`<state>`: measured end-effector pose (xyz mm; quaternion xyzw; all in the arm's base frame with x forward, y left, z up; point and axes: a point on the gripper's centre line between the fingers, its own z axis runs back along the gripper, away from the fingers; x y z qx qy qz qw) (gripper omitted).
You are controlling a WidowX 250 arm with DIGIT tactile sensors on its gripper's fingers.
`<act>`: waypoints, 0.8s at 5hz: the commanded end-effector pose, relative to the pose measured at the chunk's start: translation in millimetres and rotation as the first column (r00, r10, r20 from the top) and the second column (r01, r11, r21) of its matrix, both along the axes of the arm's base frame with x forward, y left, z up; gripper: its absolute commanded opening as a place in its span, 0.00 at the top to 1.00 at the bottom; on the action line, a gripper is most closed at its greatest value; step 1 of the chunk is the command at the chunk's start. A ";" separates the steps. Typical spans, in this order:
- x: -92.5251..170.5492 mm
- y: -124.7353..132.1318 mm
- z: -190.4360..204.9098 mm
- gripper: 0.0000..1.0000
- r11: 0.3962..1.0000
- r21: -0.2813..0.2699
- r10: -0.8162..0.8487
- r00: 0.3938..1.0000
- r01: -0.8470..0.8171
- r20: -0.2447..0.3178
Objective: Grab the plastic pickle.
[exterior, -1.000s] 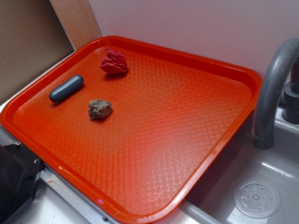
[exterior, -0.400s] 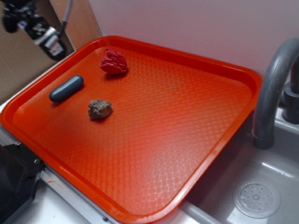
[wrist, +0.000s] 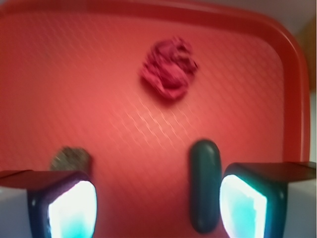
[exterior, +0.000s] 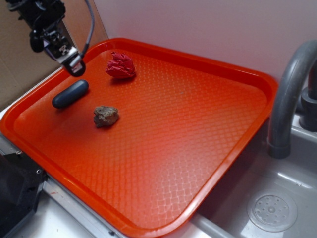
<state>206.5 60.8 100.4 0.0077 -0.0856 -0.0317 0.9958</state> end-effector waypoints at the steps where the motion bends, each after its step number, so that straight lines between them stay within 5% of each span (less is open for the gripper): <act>1: 12.9 28.1 -34.3 0.00 0.985 0.143 0.104 0.993 -0.096 -0.054; 2: 19.1 30.4 -58.1 0.00 0.991 0.113 0.085 0.993 -0.076 -0.078; 3: 18.6 24.3 -80.2 0.00 1.000 0.002 -0.021 0.995 0.021 -0.093; 4: 12.2 18.8 -81.5 1.00 0.995 -0.033 -0.092 0.993 0.090 -0.075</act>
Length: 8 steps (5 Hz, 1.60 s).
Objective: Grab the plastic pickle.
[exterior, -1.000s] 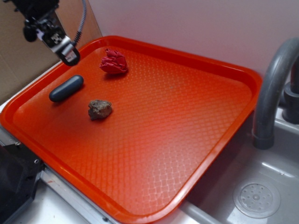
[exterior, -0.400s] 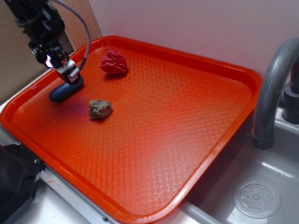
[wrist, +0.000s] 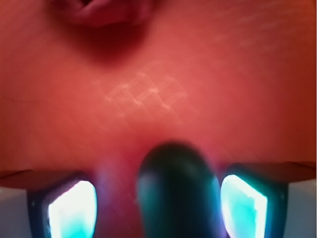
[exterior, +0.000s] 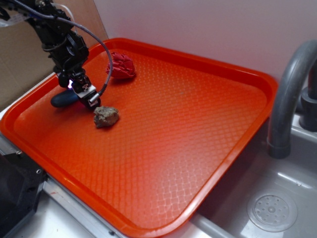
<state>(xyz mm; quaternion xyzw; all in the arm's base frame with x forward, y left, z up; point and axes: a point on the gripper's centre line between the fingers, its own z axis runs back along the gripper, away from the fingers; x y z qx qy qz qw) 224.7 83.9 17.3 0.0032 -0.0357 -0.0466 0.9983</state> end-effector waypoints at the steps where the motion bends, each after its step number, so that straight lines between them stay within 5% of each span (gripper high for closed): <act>1: -10.2 -4.0 10.0 1.00 0.996 -0.044 -0.070 0.996 0.072 0.061; 2: -10.1 -4.0 19.6 1.00 0.994 -0.056 -0.091 0.995 0.094 0.048; 3: 0.8 -25.8 45.7 1.00 0.980 0.169 0.103 0.995 -0.102 0.002; 5: 21.1 -99.9 141.2 1.00 0.920 0.295 0.231 0.965 -0.259 0.127; 6: 18.4 -122.4 168.0 1.00 0.933 0.256 0.214 0.963 -0.251 0.164; 7: 18.5 -123.3 172.9 1.00 0.962 0.122 0.223 0.962 -0.244 0.159; 8: 21.3 -117.2 167.3 1.00 0.978 0.058 0.192 0.973 -0.201 0.126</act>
